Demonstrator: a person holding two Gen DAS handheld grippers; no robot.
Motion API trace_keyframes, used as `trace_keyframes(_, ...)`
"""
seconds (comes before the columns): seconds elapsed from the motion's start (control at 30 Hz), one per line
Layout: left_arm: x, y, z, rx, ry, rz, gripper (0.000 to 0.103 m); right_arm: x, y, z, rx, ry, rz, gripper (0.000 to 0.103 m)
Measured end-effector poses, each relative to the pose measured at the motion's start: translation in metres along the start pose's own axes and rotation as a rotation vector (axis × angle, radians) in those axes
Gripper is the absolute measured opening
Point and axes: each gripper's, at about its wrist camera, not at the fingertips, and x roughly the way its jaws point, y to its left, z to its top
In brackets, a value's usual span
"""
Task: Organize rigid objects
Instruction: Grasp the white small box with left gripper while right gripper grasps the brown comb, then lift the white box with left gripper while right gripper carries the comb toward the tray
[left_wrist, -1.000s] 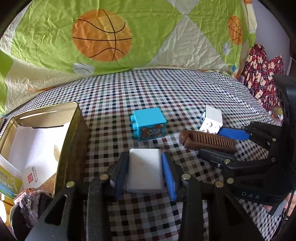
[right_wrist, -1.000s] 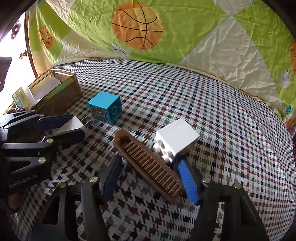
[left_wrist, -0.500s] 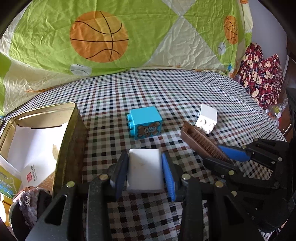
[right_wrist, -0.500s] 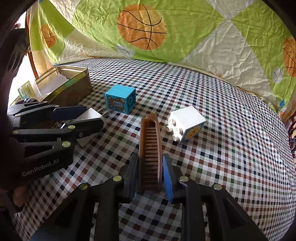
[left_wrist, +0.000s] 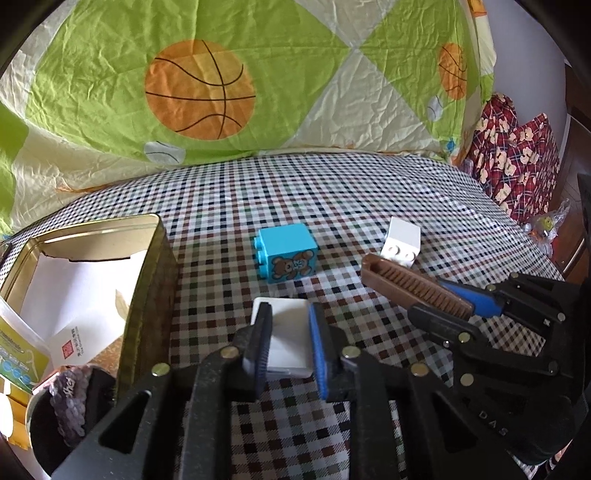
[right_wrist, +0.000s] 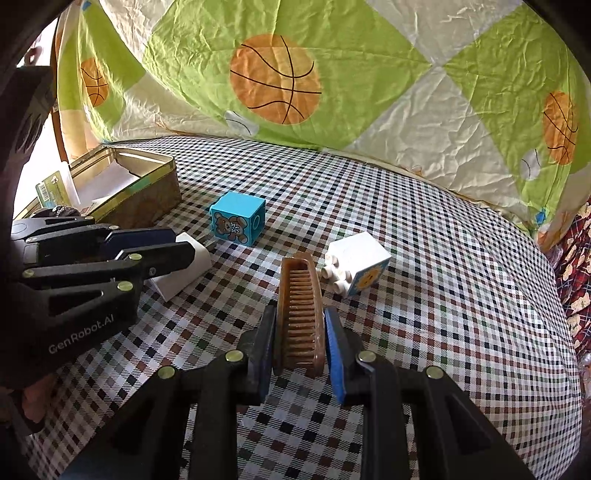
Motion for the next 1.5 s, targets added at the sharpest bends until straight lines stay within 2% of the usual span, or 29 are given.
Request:
trace_keyframes(0.07, 0.004, 0.000, 0.000, -0.003, 0.022, -0.013, 0.066, 0.000, 0.001, 0.000, -0.003, 0.001, 0.002, 0.027)
trace_keyframes(0.27, 0.021, 0.010, -0.002, -0.057, 0.110, -0.095, 0.067, 0.000, -0.004, -0.001, 0.024, -0.004, 0.013, 0.027)
trace_keyframes(0.33, 0.020, 0.010, -0.002, -0.065, 0.107, -0.092, 0.062, 0.001, -0.005, -0.002, 0.028, -0.001, 0.015, 0.027)
trace_keyframes(0.37, 0.020, 0.010, -0.003, -0.064, 0.107, -0.079, 0.057, 0.001, -0.005, -0.002, 0.027, 0.000, 0.012, 0.027)
trace_keyframes(0.4, 0.019, 0.009, -0.003, -0.065, 0.105, -0.072, 0.043, 0.001, -0.004, -0.001, 0.024, -0.001, 0.009, 0.027)
trace_keyframes(0.43, 0.019, 0.010, -0.003, -0.065, 0.105, -0.071, 0.038, 0.001, -0.003, -0.001, 0.020, -0.001, 0.003, 0.027)
trace_keyframes(0.6, 0.015, 0.006, -0.002, -0.034, 0.085, -0.070, 0.038, -0.005, 0.000, -0.002, 0.006, -0.033, -0.020, 0.027)
trace_keyframes(0.8, -0.002, 0.002, 0.000, -0.004, -0.012, -0.019, 0.038, -0.018, -0.003, -0.003, 0.014, -0.097, -0.019, 0.027)
trace_keyframes(1.07, -0.018, -0.001, 0.001, 0.018, -0.104, 0.032, 0.038, -0.028, -0.003, -0.006, 0.011, -0.153, -0.007, 0.027)
trace_keyframes(1.37, -0.025, -0.001, -0.002, 0.016, -0.133, 0.026, 0.038, -0.036, -0.004, -0.005, 0.015, -0.188, -0.006, 0.027)
trace_keyframes(1.5, -0.029, 0.002, -0.004, 0.002, -0.146, 0.022, 0.038, -0.050, -0.006, -0.008, 0.024, -0.258, 0.009, 0.027)
